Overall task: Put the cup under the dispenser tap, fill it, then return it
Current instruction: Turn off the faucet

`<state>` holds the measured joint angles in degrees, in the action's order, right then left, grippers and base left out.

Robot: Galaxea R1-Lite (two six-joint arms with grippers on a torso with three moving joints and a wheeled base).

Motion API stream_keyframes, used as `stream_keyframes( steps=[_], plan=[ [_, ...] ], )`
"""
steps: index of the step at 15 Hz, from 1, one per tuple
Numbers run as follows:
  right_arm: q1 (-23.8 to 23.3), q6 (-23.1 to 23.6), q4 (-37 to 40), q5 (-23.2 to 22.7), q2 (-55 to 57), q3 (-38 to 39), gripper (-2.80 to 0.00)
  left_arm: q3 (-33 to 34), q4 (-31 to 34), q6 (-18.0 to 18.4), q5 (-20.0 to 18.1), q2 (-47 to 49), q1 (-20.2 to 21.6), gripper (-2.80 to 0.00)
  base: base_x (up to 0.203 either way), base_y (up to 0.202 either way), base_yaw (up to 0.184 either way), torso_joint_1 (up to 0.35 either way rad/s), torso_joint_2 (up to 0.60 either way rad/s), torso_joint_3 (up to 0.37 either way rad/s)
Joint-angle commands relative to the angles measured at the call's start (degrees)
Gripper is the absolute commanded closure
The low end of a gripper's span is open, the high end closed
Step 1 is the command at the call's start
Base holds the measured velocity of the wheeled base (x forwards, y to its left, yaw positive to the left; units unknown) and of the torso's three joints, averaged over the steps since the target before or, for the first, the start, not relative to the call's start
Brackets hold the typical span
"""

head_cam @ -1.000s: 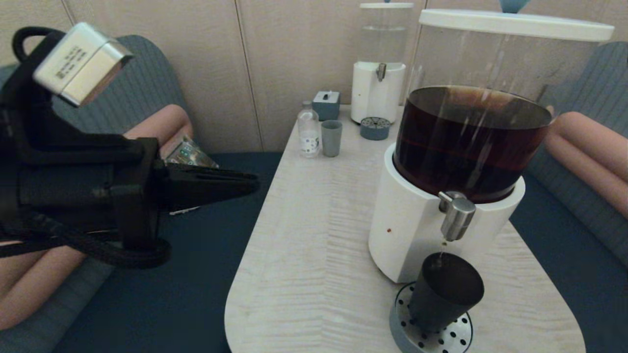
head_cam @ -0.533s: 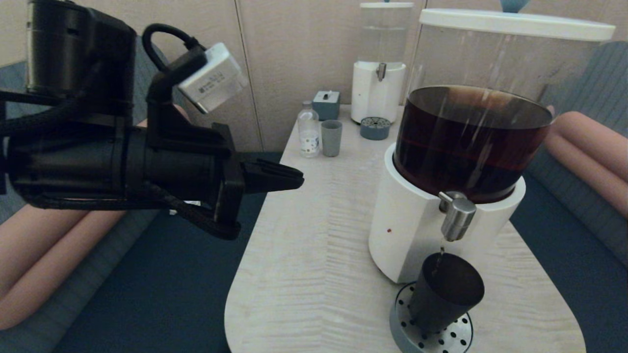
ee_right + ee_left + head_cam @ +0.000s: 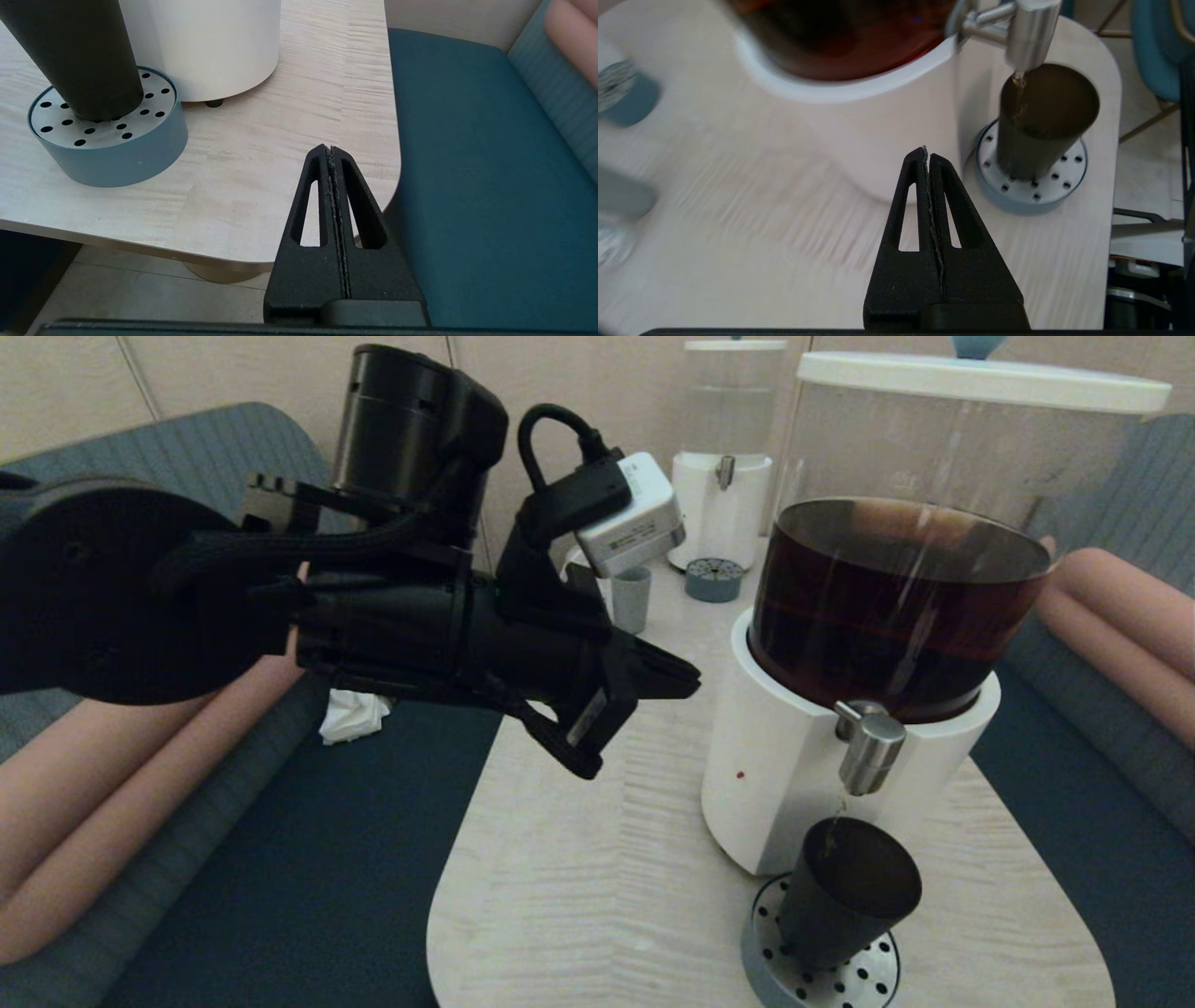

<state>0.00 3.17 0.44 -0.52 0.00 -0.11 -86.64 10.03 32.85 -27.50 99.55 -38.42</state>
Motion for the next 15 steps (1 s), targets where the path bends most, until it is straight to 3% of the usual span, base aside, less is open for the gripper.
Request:
stream_keyframes(
  steps=[1,15],
  plan=[
    [0.0,0.0,0.0,0.0,0.1,-0.1,0.00,-1.2,0.0,0.1,0.1,3.5,-1.7,0.00,0.000,0.000,0.000,0.000,0.00,0.000],
    [0.0,0.1,0.0,0.0,0.1,0.0,0.00,-6.9,-2.4,-1.2,1.7,9.5,-7.2,0.00,0.000,0.000,0.000,0.000,0.00,0.000]
  ],
)
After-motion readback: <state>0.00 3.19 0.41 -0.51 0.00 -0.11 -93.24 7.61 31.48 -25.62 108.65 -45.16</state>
